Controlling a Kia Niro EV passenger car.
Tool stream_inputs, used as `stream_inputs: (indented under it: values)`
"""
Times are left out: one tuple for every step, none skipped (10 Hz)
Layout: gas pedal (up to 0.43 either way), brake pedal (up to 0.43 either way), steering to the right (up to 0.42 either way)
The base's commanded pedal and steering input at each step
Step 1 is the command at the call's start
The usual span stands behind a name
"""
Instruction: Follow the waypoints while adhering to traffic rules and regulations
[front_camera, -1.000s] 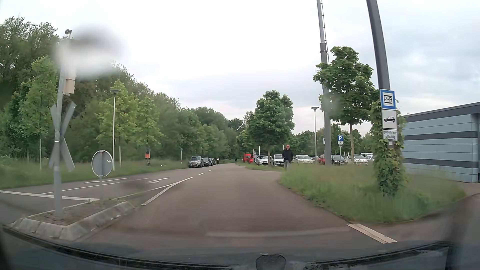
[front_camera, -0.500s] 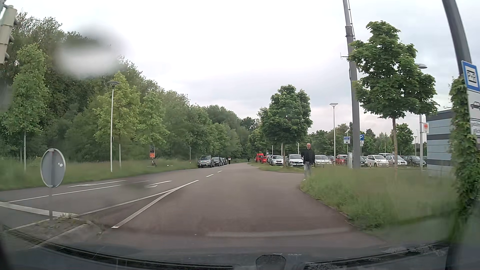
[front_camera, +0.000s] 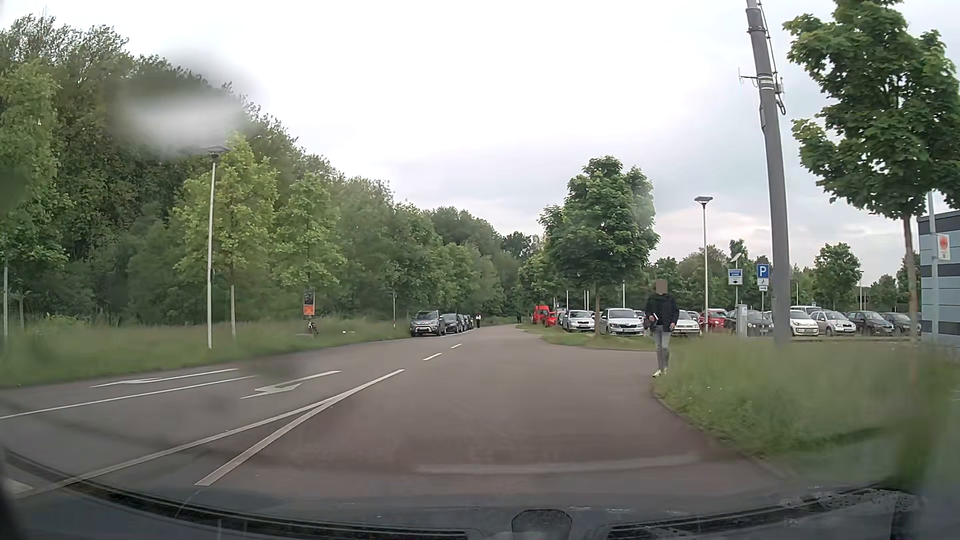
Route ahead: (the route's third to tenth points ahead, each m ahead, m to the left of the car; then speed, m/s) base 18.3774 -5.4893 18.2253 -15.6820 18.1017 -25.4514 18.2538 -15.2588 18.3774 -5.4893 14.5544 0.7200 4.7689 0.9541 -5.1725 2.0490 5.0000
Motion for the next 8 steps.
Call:
stream_inputs:
  values:
    - [0.000, 0.000, -0.037]
    - [0.000, 0.000, -0.034]
    - [0.000, 0.000, -0.029]
    - [0.000, 0.000, -0.021]
    - [0.000, 0.000, -0.008]
    - [0.000, 0.000, -0.004]
    - [0.000, 0.000, -0.004]
    - [0.000, 0.018, -0.001]
